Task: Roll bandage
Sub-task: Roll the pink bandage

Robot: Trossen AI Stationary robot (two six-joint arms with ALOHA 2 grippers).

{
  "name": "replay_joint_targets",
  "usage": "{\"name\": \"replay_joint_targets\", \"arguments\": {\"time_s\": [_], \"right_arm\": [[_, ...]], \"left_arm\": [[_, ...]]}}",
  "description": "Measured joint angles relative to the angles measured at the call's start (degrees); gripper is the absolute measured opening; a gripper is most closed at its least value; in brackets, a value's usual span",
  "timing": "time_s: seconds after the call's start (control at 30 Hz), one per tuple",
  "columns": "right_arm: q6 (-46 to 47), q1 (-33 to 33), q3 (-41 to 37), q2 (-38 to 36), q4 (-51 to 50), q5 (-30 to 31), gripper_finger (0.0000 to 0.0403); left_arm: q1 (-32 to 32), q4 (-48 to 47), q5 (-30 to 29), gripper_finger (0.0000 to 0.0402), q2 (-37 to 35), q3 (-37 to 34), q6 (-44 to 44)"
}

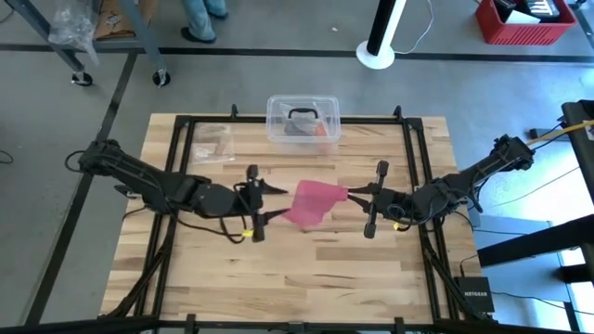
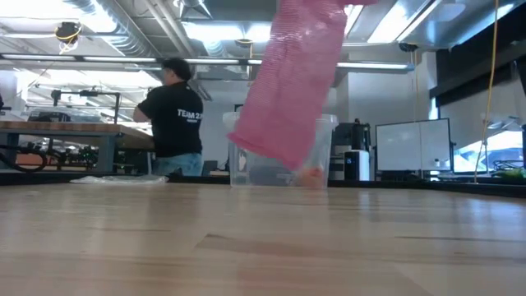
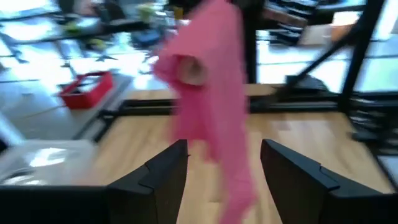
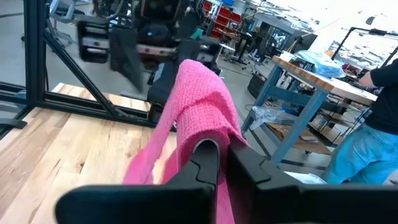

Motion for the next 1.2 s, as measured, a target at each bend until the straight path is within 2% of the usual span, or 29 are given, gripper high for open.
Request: {"name": "replay_joint_targets", "arguments": {"time_s": [0.07,0.2,0.5,0.63,0.87,1.07,1.2], "right_arm": [[0.3,0.0,0.0,0.0,0.0,0.0,0.0017],[0.4,0.0,0.0,0.0,0.5,0.0,0.0017],[0.1,0.0,0.0,0.0,0.8,0.0,0.0017],[-0.3,0.0,0.0,0.0,0.8,0.0,0.0017],[-0.5,0.0,0.0,0.0,0.8,0.0,0.0017],[-1.8,0.0,0.0,0.0,0.7,0.0,0.0017],[-1.7,0.0,0.0,0.0,-2.4,-1.8,0.0017]], "left_arm": [[0.2,0.0,0.1,0.0195,0.6,0.0,0.0],[1.6,3.1,7.1,0.0195,3.8,0.0,1.3],[3.3,6.2,6.8,0.0191,5.4,0.0,3.4],[2.6,6.1,7.4,0.0162,5.4,0.0,3.5],[2.5,7.5,14.6,0.0076,5.4,0.0,5.2],[1.0,10.2,14.8,0.0011,5.4,0.0,6.3],[-1.7,13.9,14.8,0.0006,4.6,3.4,11.1]]}}
